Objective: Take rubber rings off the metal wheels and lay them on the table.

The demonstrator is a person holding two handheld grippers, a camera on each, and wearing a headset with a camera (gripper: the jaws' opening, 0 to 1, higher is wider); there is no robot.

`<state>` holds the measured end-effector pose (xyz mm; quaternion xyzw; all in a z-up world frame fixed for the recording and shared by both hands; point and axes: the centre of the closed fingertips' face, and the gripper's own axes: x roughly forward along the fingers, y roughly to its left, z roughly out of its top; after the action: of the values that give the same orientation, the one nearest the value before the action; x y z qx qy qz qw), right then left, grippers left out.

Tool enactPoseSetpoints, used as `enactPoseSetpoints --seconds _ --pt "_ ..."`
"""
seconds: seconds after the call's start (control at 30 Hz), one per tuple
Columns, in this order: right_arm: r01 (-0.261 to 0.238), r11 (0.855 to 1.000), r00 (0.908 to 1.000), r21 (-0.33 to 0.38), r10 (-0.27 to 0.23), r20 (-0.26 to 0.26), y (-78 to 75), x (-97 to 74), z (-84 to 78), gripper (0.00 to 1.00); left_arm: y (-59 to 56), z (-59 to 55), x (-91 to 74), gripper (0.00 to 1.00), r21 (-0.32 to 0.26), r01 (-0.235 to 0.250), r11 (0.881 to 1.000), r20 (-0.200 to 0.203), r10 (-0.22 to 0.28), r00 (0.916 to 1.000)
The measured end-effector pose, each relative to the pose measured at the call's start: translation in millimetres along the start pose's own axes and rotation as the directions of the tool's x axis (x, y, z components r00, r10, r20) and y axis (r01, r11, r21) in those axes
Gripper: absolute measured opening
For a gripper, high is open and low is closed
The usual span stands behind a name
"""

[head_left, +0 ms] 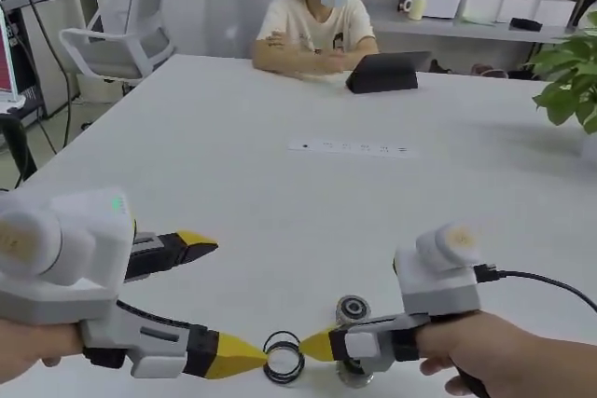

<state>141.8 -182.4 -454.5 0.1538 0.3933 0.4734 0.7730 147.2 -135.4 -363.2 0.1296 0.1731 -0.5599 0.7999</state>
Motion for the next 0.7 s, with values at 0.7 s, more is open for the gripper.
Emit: enactPoseSetpoints --seconds 0.7 --pt "0.046 0.998 0.9984 -0.051 -0.048 -0.031 -8.7 3.7 -5.0 0.0 3.5 -4.4 -3.6 0.81 -0.012 -0.014 1.0 -0.01 0.014 0.9998"
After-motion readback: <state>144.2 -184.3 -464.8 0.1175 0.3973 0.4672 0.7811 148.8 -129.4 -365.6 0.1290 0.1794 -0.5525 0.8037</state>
